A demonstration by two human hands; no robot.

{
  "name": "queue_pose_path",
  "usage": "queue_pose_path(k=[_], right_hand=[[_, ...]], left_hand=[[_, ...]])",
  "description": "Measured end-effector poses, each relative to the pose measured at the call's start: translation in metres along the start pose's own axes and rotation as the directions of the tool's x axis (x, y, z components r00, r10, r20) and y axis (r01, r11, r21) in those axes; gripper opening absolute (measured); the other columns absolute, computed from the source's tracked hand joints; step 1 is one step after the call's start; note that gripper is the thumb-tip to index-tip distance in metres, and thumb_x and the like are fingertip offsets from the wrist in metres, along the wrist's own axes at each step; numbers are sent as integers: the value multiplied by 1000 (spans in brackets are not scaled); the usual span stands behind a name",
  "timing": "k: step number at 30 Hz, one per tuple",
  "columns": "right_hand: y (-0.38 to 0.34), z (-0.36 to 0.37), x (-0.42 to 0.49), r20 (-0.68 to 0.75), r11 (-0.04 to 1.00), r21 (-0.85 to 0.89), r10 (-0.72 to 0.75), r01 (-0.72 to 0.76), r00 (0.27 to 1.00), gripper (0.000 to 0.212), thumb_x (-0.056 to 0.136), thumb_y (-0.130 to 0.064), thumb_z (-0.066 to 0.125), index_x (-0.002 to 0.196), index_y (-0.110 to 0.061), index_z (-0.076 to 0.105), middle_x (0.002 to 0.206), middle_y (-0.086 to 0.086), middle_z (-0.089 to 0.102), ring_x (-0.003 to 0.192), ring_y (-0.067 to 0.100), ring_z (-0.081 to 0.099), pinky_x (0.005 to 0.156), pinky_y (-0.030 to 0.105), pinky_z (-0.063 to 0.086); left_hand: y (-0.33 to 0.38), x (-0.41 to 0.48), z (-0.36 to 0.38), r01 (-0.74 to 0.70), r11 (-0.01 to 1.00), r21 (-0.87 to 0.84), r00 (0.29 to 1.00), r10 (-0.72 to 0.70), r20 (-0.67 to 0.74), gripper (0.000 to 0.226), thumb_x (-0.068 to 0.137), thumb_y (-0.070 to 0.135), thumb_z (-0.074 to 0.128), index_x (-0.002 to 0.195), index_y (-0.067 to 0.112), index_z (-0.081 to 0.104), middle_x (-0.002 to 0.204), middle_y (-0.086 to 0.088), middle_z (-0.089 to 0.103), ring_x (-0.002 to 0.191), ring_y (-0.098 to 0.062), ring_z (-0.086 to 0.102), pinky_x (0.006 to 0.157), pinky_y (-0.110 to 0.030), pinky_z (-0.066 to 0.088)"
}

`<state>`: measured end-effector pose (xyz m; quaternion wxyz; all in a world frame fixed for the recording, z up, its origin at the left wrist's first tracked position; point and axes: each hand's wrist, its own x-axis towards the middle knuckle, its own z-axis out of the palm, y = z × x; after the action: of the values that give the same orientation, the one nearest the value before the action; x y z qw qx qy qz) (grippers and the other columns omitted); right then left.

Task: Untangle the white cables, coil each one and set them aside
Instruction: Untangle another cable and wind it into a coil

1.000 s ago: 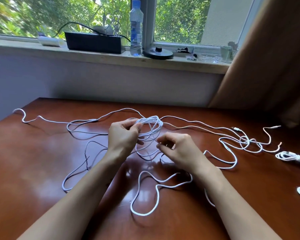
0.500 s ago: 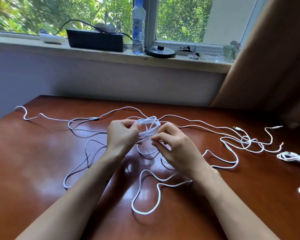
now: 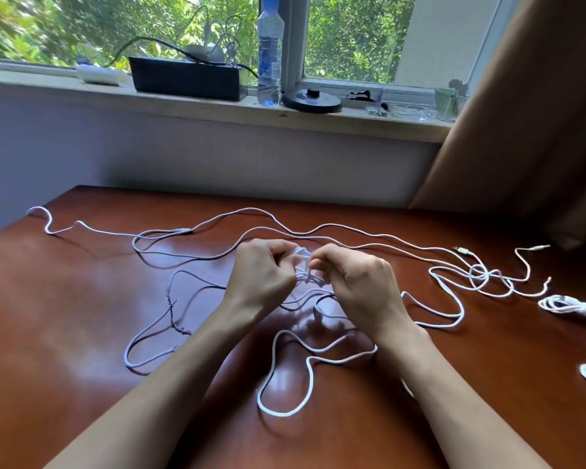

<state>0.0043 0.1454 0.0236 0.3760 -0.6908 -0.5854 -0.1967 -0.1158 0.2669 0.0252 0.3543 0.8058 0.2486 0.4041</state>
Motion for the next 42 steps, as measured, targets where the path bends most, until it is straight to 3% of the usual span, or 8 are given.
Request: queue_pose_path(k=[6, 12, 17, 22, 27, 31, 37, 42], right_hand=[[10, 0, 2, 60, 925, 205, 314, -320, 947, 9, 94, -39, 55, 92, -37, 64, 62, -12, 68, 61, 13, 67, 64, 41, 55], [6, -3, 4, 96, 758, 425, 505, -494, 858, 23, 103, -31, 56, 82, -27, 64, 52, 0, 64, 45, 14, 60, 57, 39, 55], [7, -4, 8, 162, 565, 593, 614, -574, 772, 25, 106, -25, 49, 85, -18, 61, 48, -2, 55, 39, 10, 50, 44, 21, 43], [8, -1, 10, 278, 331, 709, 679, -622, 679, 27, 107, -25, 48, 86, -16, 62, 46, -2, 48, 34, 7, 39, 37, 18, 34], [14, 5, 9, 323, 227, 757, 685, -612, 654, 28, 104, -29, 53, 83, -18, 67, 46, -5, 44, 35, 6, 32, 37, 18, 27], [18, -2, 10, 330, 226, 790, 627, -570, 706, 20, 87, -38, 63, 82, -21, 73, 48, -4, 45, 40, 7, 32, 43, 21, 28], [24, -6, 8, 195, 417, 717, 650, -559, 735, 17, 85, -25, 74, 89, -8, 72, 68, 14, 62, 50, 14, 47, 47, 20, 38], [29, -1, 5, 132, 636, 541, 583, -551, 802, 14, 91, -17, 73, 77, -18, 70, 50, 1, 57, 42, 6, 42, 46, 19, 35]], left_hand=[[3, -2, 5, -140, 989, -51, 986, 144, 81, 27, 80, 0, 60, 93, 13, 80, 83, 8, 76, 75, 5, 66, 68, -16, 51], [6, -2, 6, -105, 982, -158, 986, 123, 114, 25, 88, -8, 61, 93, 10, 78, 79, 18, 70, 68, 9, 61, 68, -16, 51], [4, -2, 7, -125, 967, -221, 981, 154, 117, 20, 88, 1, 58, 92, 11, 76, 75, 13, 69, 63, 0, 58, 62, -26, 52], [6, -2, 5, -159, 960, -232, 960, 205, 190, 25, 85, 10, 53, 94, 8, 76, 69, 27, 65, 63, 8, 55, 63, -12, 41], [6, -1, 3, -165, 963, -213, 947, 215, 239, 23, 88, 14, 55, 97, 8, 76, 69, 28, 65, 63, 8, 55, 62, -12, 41], [8, -1, 1, -73, 960, -269, 960, 141, 241, 26, 95, -5, 56, 92, 14, 74, 77, 17, 68, 68, 9, 57, 67, -10, 44], [17, -3, 1, 117, 881, -459, 962, 14, 271, 37, 98, -8, 52, 84, 20, 71, 70, 13, 69, 67, -2, 56, 68, -15, 47], [19, -1, -1, 198, 826, -528, 974, -103, 203, 25, 100, 3, 53, 89, 12, 74, 66, 3, 64, 59, -7, 50, 61, -14, 42]])
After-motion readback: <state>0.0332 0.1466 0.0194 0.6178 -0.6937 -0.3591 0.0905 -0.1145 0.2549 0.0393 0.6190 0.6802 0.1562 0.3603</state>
